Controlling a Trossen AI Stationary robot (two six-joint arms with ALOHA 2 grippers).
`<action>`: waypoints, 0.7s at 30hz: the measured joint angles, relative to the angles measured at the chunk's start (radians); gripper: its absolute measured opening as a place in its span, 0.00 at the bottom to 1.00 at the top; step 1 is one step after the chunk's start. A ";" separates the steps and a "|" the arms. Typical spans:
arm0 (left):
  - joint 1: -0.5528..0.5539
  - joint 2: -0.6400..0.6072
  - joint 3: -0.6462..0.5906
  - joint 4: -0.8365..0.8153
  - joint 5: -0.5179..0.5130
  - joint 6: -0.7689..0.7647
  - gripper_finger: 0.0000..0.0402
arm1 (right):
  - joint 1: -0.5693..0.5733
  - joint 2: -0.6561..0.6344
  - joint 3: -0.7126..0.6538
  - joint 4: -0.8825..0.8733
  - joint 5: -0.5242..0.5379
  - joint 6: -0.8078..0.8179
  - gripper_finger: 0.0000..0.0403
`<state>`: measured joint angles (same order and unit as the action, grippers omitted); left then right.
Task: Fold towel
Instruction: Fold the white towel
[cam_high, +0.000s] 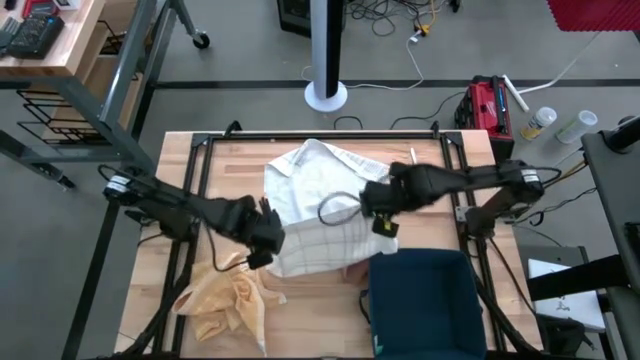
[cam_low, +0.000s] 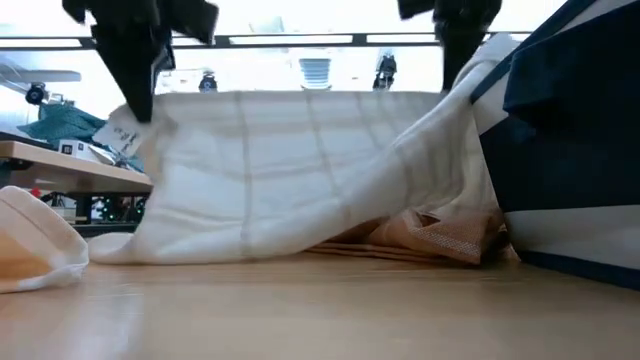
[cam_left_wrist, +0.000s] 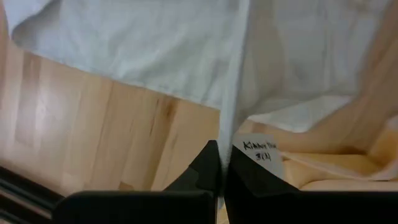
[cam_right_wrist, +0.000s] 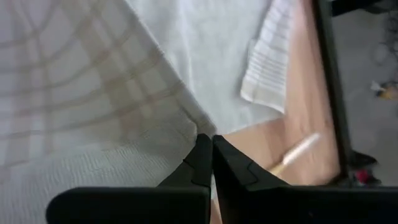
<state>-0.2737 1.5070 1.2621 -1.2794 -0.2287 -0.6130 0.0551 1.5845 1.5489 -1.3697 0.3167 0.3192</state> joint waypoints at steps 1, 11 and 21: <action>0.020 0.000 -0.013 0.008 0.013 0.020 0.00 | -0.032 0.001 -0.016 0.039 -0.034 -0.041 0.00; 0.191 -0.001 -0.071 0.137 0.086 0.257 0.00 | -0.307 0.062 -0.134 0.212 -0.220 -0.270 0.00; 0.364 -0.001 -0.122 0.159 -0.076 0.352 0.00 | -0.448 0.160 -0.147 0.280 -0.253 -0.403 0.00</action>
<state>0.0906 1.5063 1.1402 -1.1202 -0.3043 -0.2613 -0.3932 1.7445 1.4019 -1.0901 0.0641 -0.0833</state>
